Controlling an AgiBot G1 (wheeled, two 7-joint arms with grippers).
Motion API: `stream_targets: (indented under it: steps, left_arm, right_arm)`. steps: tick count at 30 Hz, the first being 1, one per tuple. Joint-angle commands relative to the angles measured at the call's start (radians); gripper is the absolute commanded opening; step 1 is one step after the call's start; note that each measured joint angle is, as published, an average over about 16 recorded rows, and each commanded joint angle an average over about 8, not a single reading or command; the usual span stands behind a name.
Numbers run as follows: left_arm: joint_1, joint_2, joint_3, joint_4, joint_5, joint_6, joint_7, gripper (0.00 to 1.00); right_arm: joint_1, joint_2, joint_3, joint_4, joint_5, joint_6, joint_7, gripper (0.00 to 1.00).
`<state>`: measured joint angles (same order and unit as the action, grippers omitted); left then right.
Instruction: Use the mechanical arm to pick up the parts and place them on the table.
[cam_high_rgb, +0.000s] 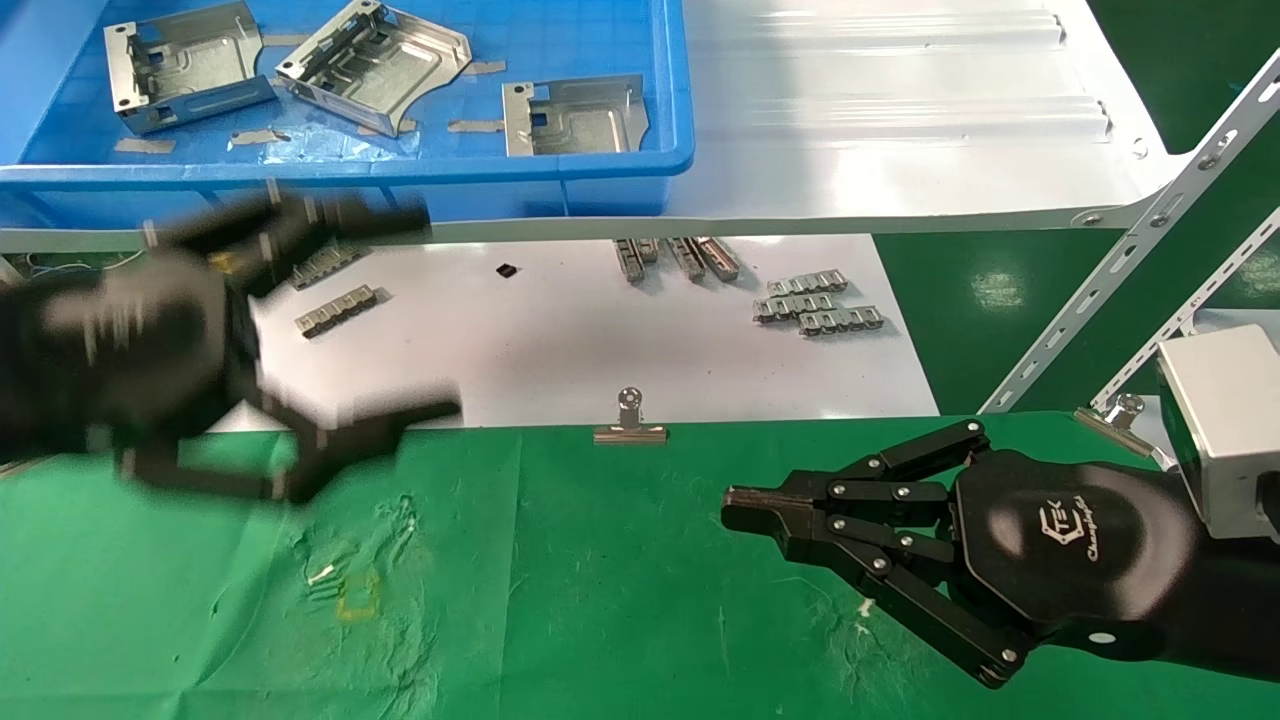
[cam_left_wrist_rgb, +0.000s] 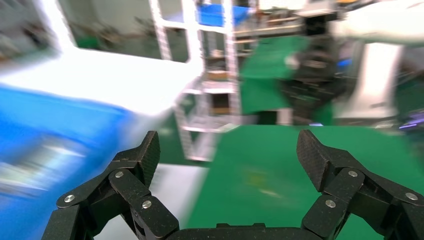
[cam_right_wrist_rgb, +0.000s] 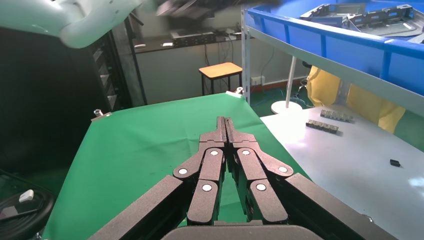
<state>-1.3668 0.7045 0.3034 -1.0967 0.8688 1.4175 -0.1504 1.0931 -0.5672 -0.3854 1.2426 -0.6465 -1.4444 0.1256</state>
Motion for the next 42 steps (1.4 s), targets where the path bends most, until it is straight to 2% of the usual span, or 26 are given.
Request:
stream_targets:
  steps: [1, 5, 9, 16, 20, 24, 33, 42]
  left_arm:
    - [-0.067, 0.019, 0.005, 0.035, 0.043, -0.018, 0.020, 1.00]
    - [-0.257, 0.122, 0.068, 0.246, 0.191, -0.079, 0.060, 1.00]
    - [-0.425, 0.239, 0.131, 0.491, 0.340, -0.204, 0.108, 1.00]
    - [-0.600, 0.396, 0.194, 0.813, 0.501, -0.485, 0.163, 0.98]
    - [-0.652, 0.436, 0.211, 0.916, 0.536, -0.558, 0.171, 0.49]
    - [-0.682, 0.456, 0.228, 0.987, 0.562, -0.568, 0.166, 0.01]
    - [-0.717, 0.470, 0.255, 1.075, 0.601, -0.545, 0.125, 0.00]
    - [-0.726, 0.472, 0.254, 1.097, 0.599, -0.553, 0.100, 0.00]
  right_arm:
    - [0.000, 0.000, 0.000, 0.000, 0.000, 0.000, 0.000, 1.00]
    - [0.000, 0.000, 0.000, 0.000, 0.000, 0.000, 0.000, 1.00]
    - [0.000, 0.000, 0.000, 0.000, 0.000, 0.000, 0.000, 1.00]
    - [0.000, 0.000, 0.000, 0.000, 0.000, 0.000, 0.000, 1.00]
    - [0.000, 0.000, 0.000, 0.000, 0.000, 0.000, 0.000, 1.00]
    - [0.000, 0.000, 0.000, 0.000, 0.000, 0.000, 0.000, 1.00]
    - [0.000, 0.000, 0.000, 0.000, 0.000, 0.000, 0.000, 1.00]
    - [0.000, 0.000, 0.000, 0.000, 0.000, 0.000, 0.000, 1.00]
